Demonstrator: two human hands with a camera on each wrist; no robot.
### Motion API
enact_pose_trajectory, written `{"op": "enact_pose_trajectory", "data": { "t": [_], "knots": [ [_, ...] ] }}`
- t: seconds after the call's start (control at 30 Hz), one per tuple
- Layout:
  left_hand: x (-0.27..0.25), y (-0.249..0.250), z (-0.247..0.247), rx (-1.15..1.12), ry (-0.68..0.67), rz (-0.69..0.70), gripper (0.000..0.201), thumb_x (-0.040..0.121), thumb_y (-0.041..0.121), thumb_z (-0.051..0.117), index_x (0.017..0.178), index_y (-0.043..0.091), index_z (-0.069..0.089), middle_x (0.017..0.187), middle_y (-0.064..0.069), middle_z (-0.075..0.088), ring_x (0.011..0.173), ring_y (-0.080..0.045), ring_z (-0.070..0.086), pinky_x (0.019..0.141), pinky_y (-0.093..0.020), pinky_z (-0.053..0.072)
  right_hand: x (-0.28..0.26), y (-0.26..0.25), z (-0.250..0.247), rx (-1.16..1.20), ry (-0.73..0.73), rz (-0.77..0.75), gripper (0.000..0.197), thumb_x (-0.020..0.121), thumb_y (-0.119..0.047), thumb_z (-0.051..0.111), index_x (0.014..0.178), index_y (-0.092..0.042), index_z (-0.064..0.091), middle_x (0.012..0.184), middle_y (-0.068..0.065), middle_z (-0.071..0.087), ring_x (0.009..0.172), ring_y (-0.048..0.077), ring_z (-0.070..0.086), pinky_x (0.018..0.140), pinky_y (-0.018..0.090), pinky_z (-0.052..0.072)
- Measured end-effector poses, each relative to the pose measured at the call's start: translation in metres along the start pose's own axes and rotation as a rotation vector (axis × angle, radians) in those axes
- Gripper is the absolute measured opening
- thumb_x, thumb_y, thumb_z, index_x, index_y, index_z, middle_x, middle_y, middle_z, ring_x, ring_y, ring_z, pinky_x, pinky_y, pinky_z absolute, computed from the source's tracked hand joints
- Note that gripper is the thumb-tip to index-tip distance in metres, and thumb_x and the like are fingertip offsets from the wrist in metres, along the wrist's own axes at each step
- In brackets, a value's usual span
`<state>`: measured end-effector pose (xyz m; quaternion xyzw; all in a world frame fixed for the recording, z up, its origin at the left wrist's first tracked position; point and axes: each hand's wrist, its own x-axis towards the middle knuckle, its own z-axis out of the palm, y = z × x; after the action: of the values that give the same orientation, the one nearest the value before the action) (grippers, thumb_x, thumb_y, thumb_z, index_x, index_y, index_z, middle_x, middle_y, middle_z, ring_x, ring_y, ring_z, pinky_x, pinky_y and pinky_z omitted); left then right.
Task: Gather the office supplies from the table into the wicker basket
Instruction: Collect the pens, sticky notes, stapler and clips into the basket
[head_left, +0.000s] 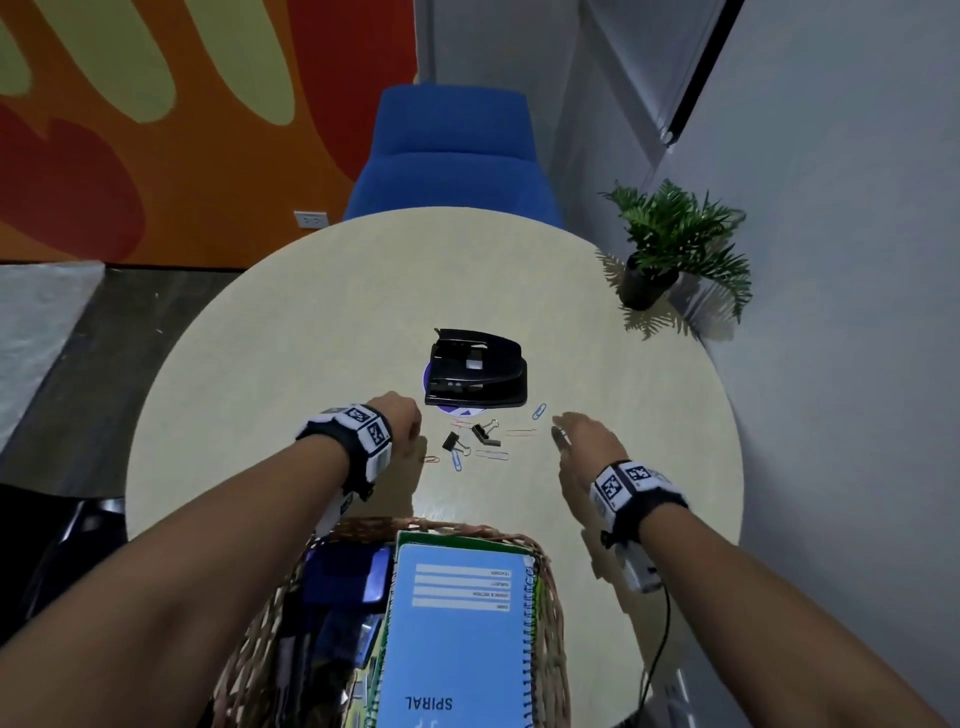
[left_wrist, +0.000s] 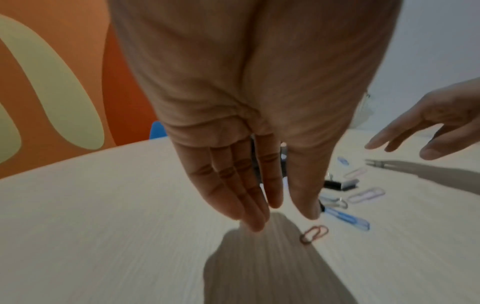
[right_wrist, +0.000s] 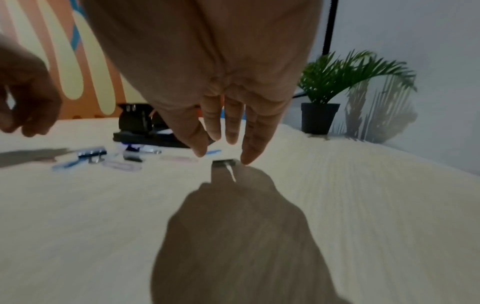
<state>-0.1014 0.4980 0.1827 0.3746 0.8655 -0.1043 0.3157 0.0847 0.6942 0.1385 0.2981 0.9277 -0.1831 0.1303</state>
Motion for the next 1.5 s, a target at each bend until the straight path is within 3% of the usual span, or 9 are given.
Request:
{"op": "enact_pose_trajectory", "data": {
  "t": [0.2,0.43,0.63,0.73,0.87,1.0,1.23,1.37,1.5],
  "knots": [
    [0.033,0.012,0.018,0.136,-0.058,0.06,0.017,0.078,0.02,0.068,0.092,0.011,0.066,0.099,-0.014,0.066,0.092,-0.029,0.062,0.085,-0.036,0.051,0.004,-0.001,0.03,-0.113,0.028,-0.077,0.034,0.082,0.007,0.051,0.112,-0.005,0.062,0.127,0.011,0.053,0.111,0.032,0.051,0.077,0.038,0.051],
    [0.039,0.028,0.011,0.237,-0.115,0.087,0.017,0.082,0.014,0.062,0.07,0.013,0.051,0.06,0.001,0.039,0.077,-0.024,0.049,0.07,-0.029,0.04,0.002,0.001,0.033,-0.049,0.089,-0.033,0.033,0.08,0.01,0.05,0.105,-0.008,0.063,0.104,0.013,0.06,0.084,0.033,0.06,0.06,0.029,0.036],
    [0.041,0.022,0.01,0.222,-0.126,0.127,0.016,0.077,0.019,0.066,0.066,0.016,0.054,0.064,-0.004,0.049,0.07,-0.026,0.05,0.066,-0.032,0.048,-0.001,-0.008,0.023,-0.056,0.089,0.024,0.025,0.086,-0.004,0.049,0.106,-0.015,0.058,0.104,0.008,0.063,0.085,0.031,0.062,0.062,0.028,0.038],
    [0.016,0.024,-0.009,0.017,0.024,0.13,0.009,0.084,0.019,0.059,0.081,0.011,0.061,0.083,-0.013,0.061,0.078,-0.03,0.056,0.074,-0.033,0.048,-0.006,-0.021,0.01,0.021,0.071,0.028,0.027,0.086,-0.01,0.051,0.111,-0.018,0.058,0.108,0.007,0.066,0.092,0.032,0.063,0.068,0.031,0.042],
    [-0.03,0.002,-0.026,-0.287,0.253,0.138,0.022,0.083,0.013,0.064,0.105,0.018,0.065,0.087,-0.001,0.069,0.082,-0.021,0.063,0.081,-0.032,0.05,-0.015,-0.05,-0.013,0.153,0.017,-0.043,0.024,0.082,-0.01,0.056,0.104,-0.017,0.065,0.103,0.011,0.07,0.094,0.034,0.063,0.079,0.035,0.051],
    [-0.084,-0.025,-0.004,-0.493,0.359,0.097,0.009,0.087,0.012,0.061,0.09,0.016,0.068,0.074,0.005,0.064,0.069,-0.018,0.063,0.077,-0.03,0.05,-0.036,-0.1,-0.024,0.379,0.006,-0.161,0.018,0.087,-0.004,0.053,0.091,-0.011,0.07,0.09,0.007,0.07,0.063,0.006,0.057,0.058,0.014,0.044],
    [-0.16,-0.059,0.066,-0.571,0.17,-0.016,0.015,0.075,0.015,0.069,0.081,0.029,0.067,0.076,0.003,0.072,0.074,-0.015,0.066,0.07,-0.027,0.048,-0.091,-0.181,0.006,0.372,-0.276,-0.378,0.021,0.081,-0.005,0.055,0.08,-0.018,0.07,0.082,0.008,0.074,0.075,0.021,0.064,0.071,0.023,0.05],
    [-0.181,-0.065,0.094,-0.559,0.008,-0.028,0.014,0.069,0.019,0.077,0.076,0.028,0.069,0.071,0.009,0.073,0.072,-0.005,0.068,0.072,-0.026,0.052,-0.109,-0.2,0.022,0.395,-0.341,-0.419,0.02,0.081,0.003,0.054,0.082,-0.006,0.072,0.082,0.012,0.075,0.078,0.022,0.07,0.077,0.026,0.053],
    [-0.182,-0.08,0.107,-0.55,0.079,-0.067,0.017,0.072,0.02,0.074,0.073,0.034,0.066,0.075,0.011,0.072,0.077,-0.004,0.066,0.077,-0.027,0.053,-0.118,-0.207,0.033,0.426,-0.437,-0.441,0.017,0.083,0.004,0.056,0.085,-0.004,0.071,0.078,0.009,0.069,0.074,0.02,0.064,0.083,0.041,0.058]
  ]
}}
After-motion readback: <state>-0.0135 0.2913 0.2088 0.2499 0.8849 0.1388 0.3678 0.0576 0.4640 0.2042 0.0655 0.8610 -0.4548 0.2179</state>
